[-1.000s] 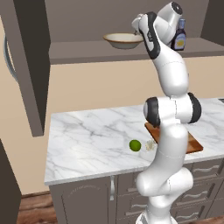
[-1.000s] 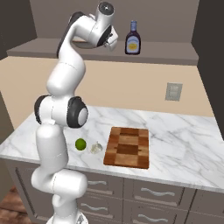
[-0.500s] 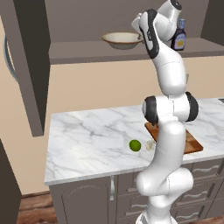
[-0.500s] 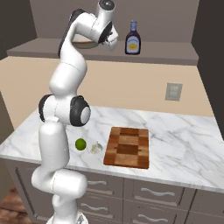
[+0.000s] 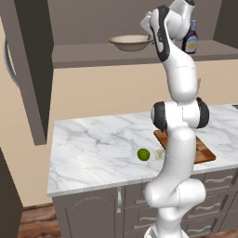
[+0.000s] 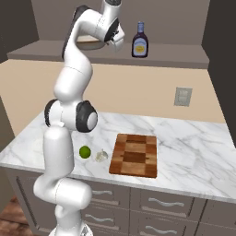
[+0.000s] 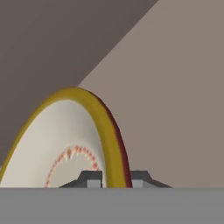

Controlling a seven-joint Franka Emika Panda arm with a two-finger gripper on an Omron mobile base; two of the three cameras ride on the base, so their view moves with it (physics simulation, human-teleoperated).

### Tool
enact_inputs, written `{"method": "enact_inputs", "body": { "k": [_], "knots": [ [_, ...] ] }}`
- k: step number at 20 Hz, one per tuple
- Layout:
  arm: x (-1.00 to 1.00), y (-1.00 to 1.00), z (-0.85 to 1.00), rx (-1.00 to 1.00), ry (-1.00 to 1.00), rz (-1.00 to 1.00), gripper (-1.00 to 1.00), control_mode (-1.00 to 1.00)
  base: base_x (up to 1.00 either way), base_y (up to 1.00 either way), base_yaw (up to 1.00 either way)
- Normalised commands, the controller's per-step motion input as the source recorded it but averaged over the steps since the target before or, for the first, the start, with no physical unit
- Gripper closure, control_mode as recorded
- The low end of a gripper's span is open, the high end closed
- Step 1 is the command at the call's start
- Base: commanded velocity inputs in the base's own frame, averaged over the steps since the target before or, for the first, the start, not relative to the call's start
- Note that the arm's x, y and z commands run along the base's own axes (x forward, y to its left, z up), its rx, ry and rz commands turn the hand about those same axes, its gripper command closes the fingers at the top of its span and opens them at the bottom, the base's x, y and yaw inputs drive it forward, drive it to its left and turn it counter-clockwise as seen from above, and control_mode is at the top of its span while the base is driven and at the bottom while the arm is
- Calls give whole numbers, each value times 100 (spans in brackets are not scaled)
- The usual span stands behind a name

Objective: Open the cabinet. Place the bowl and condiment on the counter. Then place the lime and garlic on the cutting board.

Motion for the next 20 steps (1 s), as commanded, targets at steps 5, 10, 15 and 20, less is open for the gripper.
{"method": "enact_inputs", "body": {
  "k": [5, 10, 15, 20],
  "knots": [
    [-45, -3, 0, 0, 0, 0, 100, -100, 0, 0, 0],
    [-56, -10, 0, 0, 0, 0, 100, -100, 0, 0, 0],
    [-67, -9, 0, 0, -4, 0, 100, -100, 0, 0, 0],
    [-75, -6, 0, 2, -13, 0, 100, -100, 0, 0, 0]
  ]
}}
